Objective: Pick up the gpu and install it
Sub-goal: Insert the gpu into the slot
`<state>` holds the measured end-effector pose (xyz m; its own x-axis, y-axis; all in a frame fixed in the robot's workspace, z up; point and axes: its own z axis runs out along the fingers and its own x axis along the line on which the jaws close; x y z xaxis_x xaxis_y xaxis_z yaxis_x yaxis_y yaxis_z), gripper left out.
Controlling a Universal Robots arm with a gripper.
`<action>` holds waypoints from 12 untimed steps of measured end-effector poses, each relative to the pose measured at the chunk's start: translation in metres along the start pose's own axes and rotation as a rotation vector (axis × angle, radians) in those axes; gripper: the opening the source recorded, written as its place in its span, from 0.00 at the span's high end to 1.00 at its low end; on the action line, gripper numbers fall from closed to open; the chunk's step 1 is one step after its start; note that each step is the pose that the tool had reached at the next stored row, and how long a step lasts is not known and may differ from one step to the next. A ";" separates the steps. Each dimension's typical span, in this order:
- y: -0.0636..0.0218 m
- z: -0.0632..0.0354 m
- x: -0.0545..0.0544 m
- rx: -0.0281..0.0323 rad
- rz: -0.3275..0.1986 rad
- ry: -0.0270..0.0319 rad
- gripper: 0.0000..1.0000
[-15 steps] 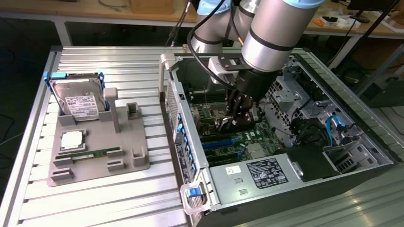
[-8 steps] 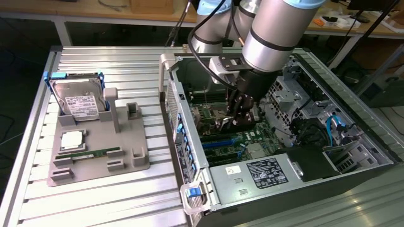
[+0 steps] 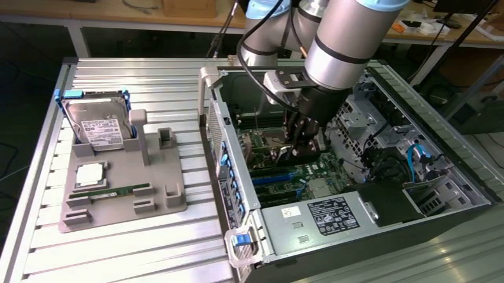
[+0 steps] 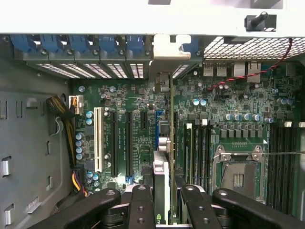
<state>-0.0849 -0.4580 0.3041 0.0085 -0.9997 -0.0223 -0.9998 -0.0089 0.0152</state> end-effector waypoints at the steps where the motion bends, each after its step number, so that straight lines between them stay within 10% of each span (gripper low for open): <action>1: 0.0000 0.0010 0.000 -0.0001 0.000 0.0000 0.73; 12: -0.0002 0.0102 0.000 -0.0001 0.000 -0.0013 0.73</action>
<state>-0.0849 -0.4581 0.2939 0.0086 -0.9997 -0.0236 -0.9998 -0.0089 0.0153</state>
